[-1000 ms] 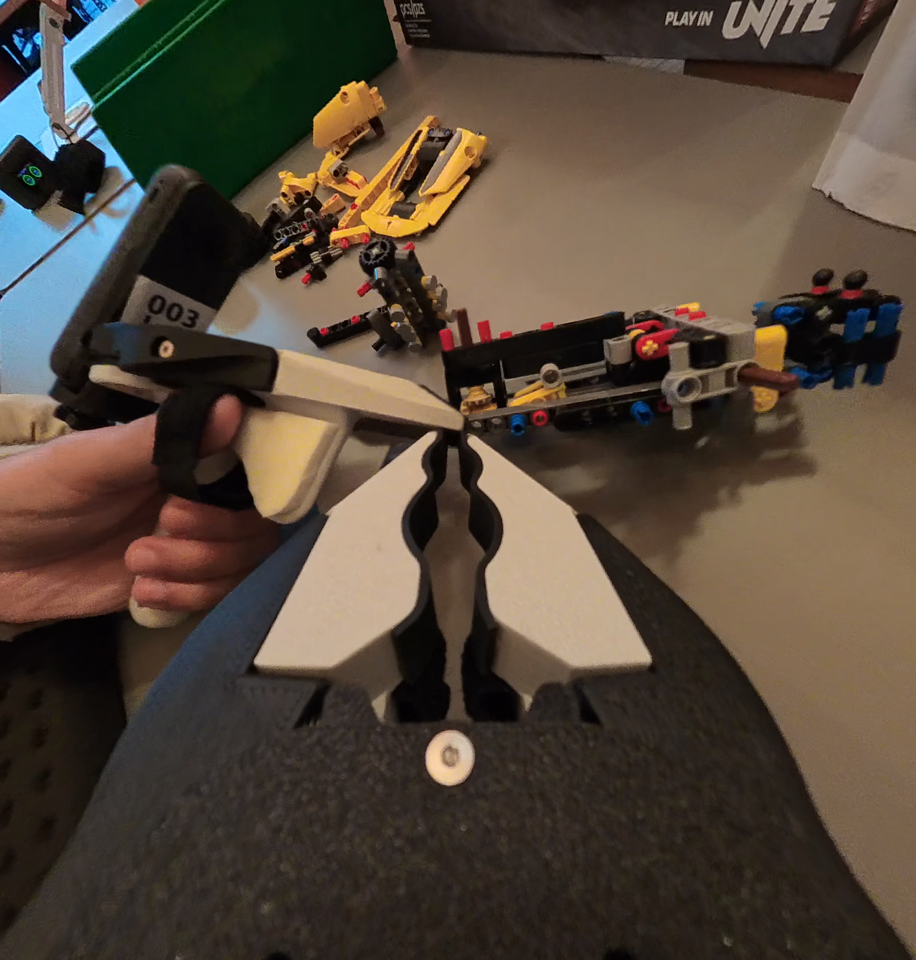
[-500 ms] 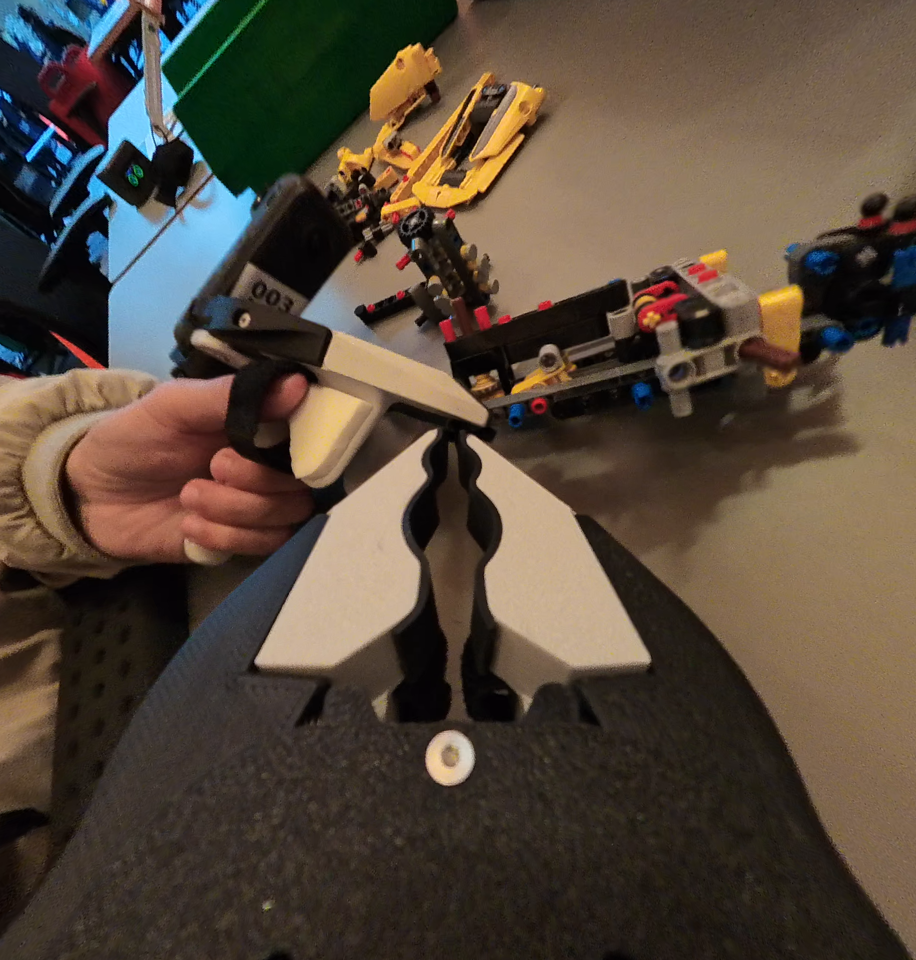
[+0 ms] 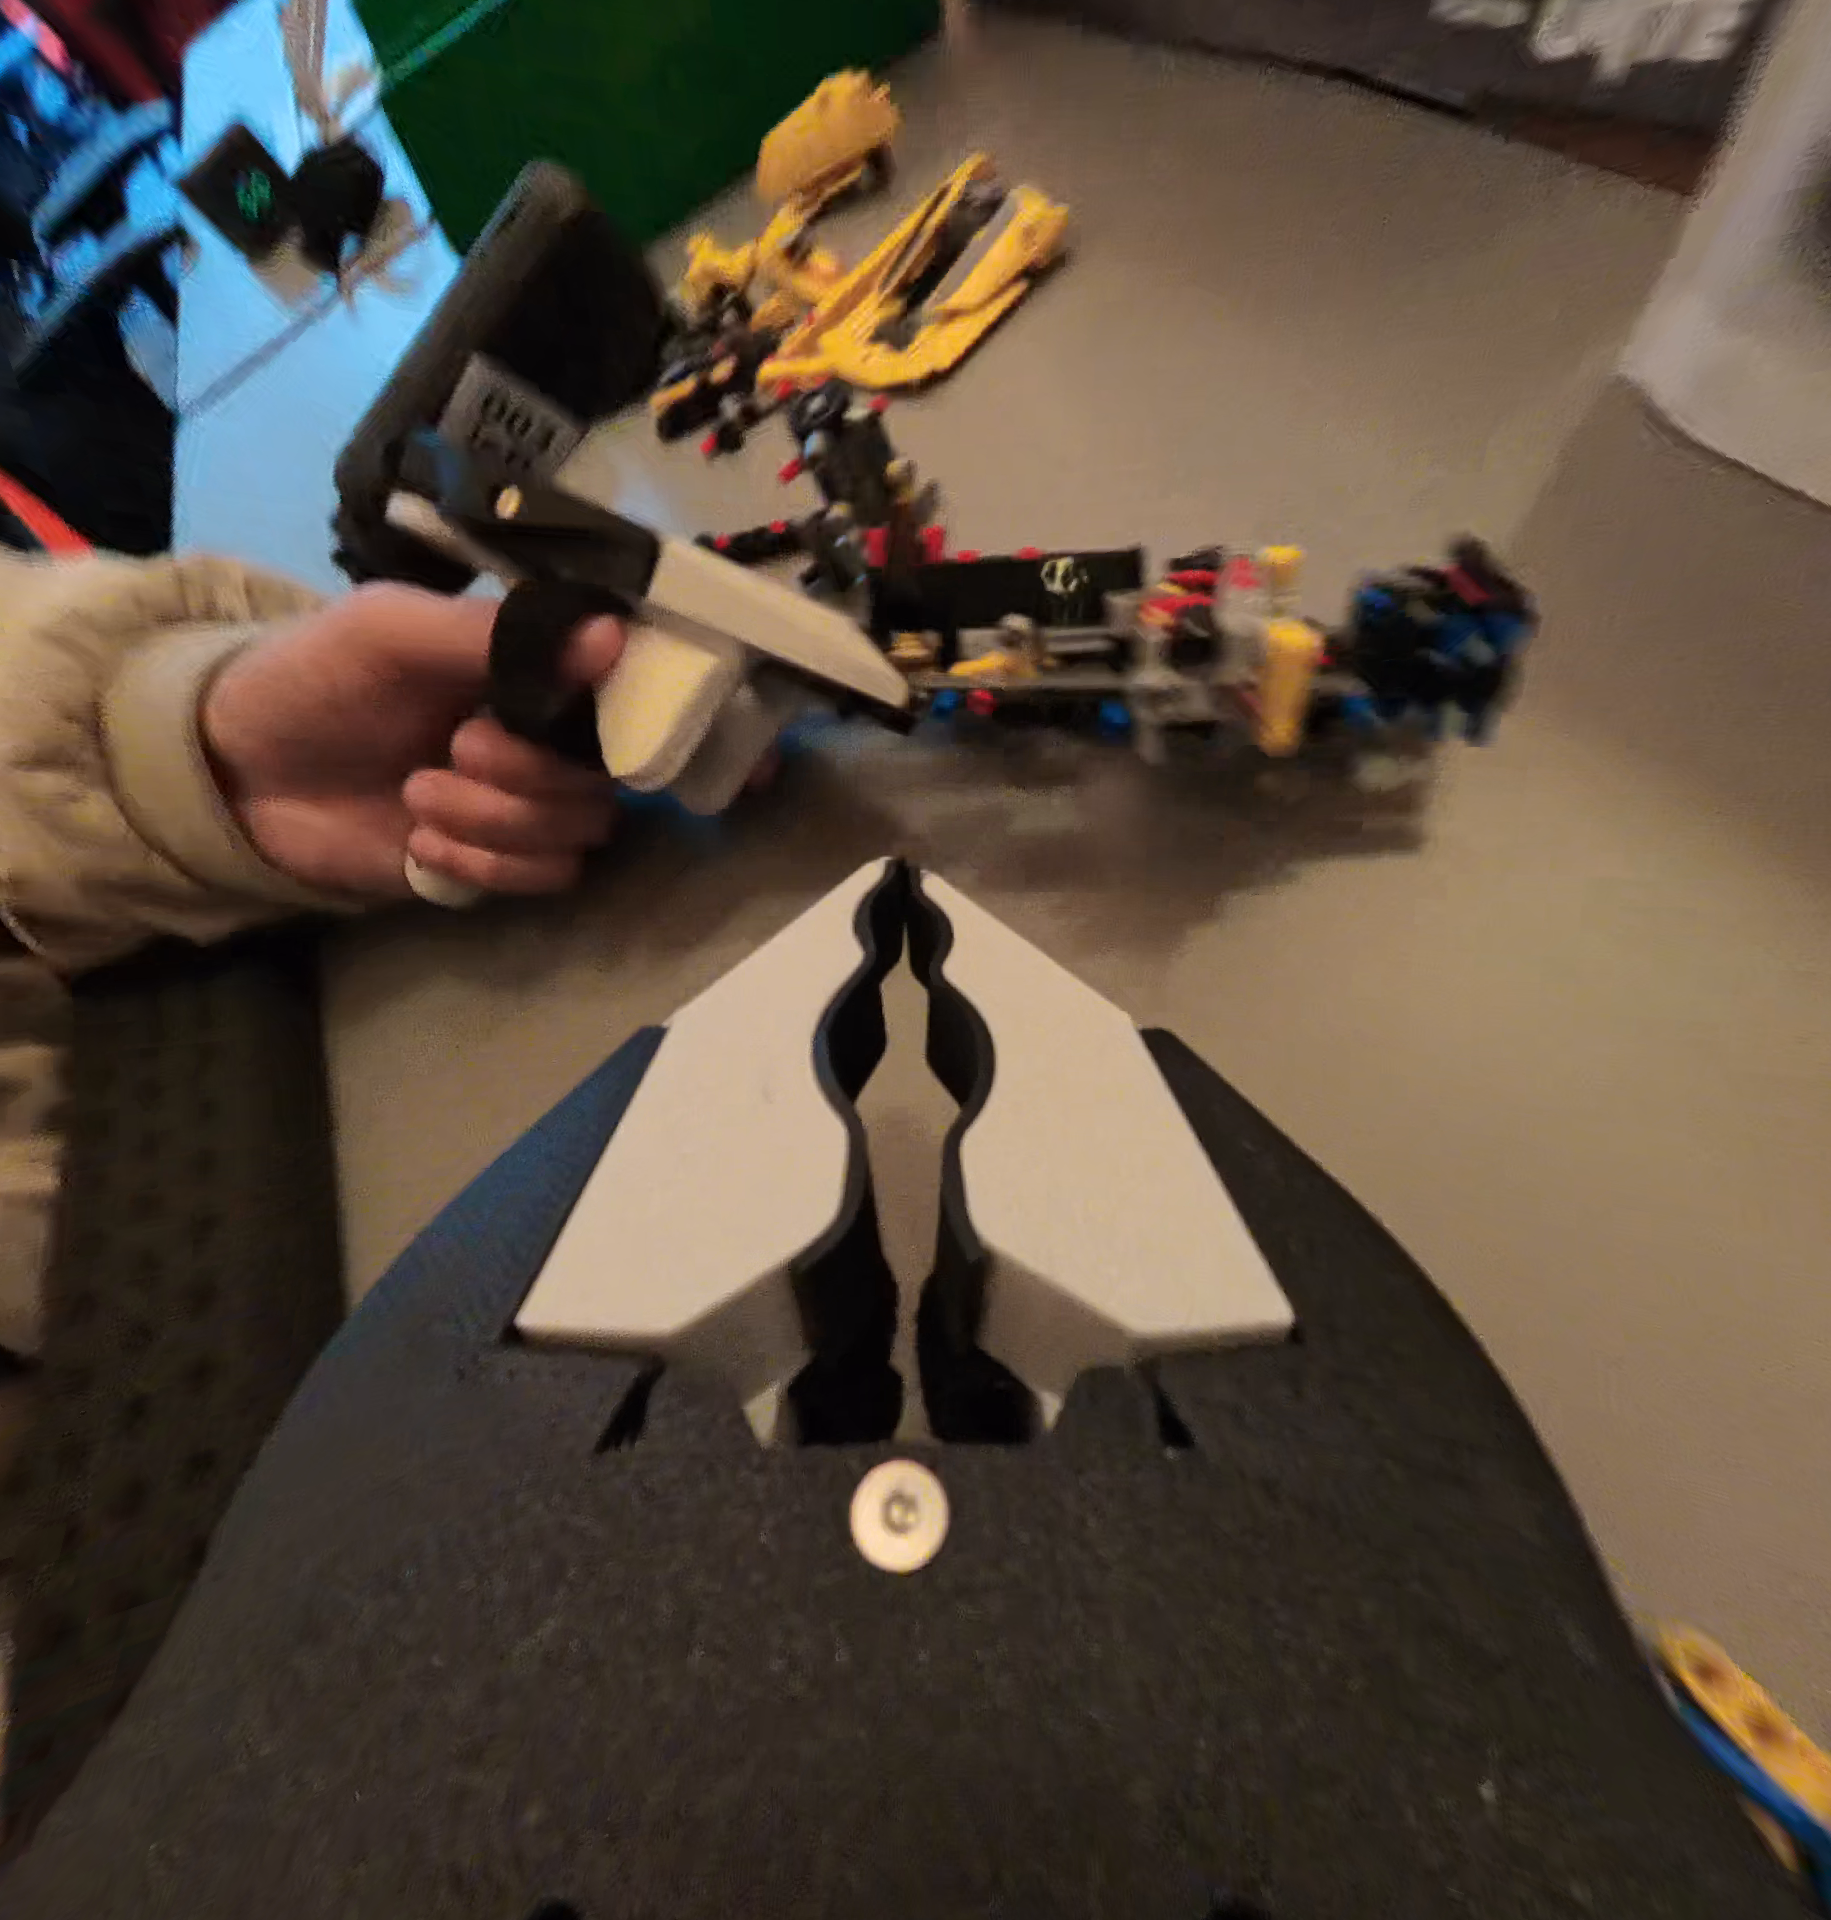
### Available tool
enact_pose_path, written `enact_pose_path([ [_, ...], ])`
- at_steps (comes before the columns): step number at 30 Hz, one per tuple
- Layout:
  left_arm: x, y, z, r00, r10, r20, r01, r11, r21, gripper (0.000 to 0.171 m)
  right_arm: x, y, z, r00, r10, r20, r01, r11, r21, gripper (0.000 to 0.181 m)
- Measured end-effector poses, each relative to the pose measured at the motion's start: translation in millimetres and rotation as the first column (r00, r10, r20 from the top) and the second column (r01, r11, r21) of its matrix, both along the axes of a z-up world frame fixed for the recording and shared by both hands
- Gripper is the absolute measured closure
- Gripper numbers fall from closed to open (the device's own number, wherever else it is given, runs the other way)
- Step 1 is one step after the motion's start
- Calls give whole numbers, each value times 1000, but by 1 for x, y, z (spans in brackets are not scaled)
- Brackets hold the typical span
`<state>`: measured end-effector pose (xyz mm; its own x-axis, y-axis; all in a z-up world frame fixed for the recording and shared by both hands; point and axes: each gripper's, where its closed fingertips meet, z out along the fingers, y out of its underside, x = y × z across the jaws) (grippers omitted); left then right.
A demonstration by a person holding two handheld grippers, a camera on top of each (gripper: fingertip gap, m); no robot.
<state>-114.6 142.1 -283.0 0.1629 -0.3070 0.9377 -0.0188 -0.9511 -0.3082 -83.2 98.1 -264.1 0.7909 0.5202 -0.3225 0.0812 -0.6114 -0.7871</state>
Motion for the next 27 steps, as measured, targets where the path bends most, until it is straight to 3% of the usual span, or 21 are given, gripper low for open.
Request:
enact_pose_path([
  [2, 3, -2, 2, 1000, 3, 11, -3, 1000, 10, 161, -19, 3, -20, 991, 40, 125, -44, 999, 27, 181],
  [4, 5, -4, -1, 1000, 5, -13, -5, 1000, 12, 161, -30, 10, -30, 976, 19, 217, -36, 997, 73, 156],
  [6, 5, -6, -6, 999, -2, -39, 2, 1000, 6, 161, -37, 14, -30, 958, -18, 285, -18, 992, 124, 147],
  [12, 8, -8, -7, 1000, 6, -2, -6, 996, -94, 160, -39, 28, -20, 945, -188, 266, 141, 972, 189, 158],
  [21, 8, -6, -2, 998, 37, 56, -29, 989, -144, 160, -43, 30, -16, 962, -193, 193, 151, 965, 213, 165],
  [23, 9, -6, -1, 997, 42, 65, -32, 988, -148, 160, -38, 34, -17, 951, -213, 222, 160, 958, 236, 175],
  [27, 8, -7, -1, 997, 36, 75, -23, 986, -167, 160, -40, 34, -23, 952, -199, 233, 145, 963, 229, 172],
])
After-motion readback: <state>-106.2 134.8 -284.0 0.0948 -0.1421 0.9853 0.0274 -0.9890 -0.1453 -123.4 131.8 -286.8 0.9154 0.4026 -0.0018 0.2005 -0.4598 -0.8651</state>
